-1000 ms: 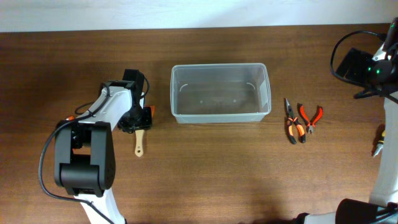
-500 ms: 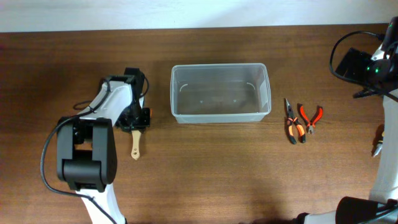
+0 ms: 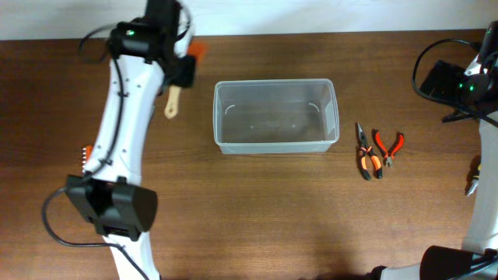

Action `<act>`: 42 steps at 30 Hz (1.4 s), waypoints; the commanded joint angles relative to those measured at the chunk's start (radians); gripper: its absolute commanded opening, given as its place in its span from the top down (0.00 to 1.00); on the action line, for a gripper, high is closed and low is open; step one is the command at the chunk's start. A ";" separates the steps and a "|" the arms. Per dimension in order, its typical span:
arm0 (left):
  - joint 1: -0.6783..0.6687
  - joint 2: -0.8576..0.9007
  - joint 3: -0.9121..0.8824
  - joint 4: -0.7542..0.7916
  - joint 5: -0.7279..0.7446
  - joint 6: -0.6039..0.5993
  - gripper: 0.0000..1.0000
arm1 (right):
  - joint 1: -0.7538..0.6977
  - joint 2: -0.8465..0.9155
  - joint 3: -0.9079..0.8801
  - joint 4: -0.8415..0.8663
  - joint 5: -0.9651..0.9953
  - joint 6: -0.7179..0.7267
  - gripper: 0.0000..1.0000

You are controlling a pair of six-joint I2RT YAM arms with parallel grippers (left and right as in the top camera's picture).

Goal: Pack container
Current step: 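Lift the scraper with left gripper and lower it into container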

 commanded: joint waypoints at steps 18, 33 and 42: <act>-0.343 0.256 0.041 0.069 0.023 0.925 0.98 | -0.005 0.004 0.002 0.003 0.016 0.013 0.01; -0.329 0.365 0.042 0.059 0.030 0.888 0.01 | -0.005 0.004 0.002 0.003 0.016 0.013 0.01; -0.319 0.161 0.042 -0.064 -0.072 0.688 0.01 | -0.005 0.004 0.002 0.003 0.016 0.013 0.01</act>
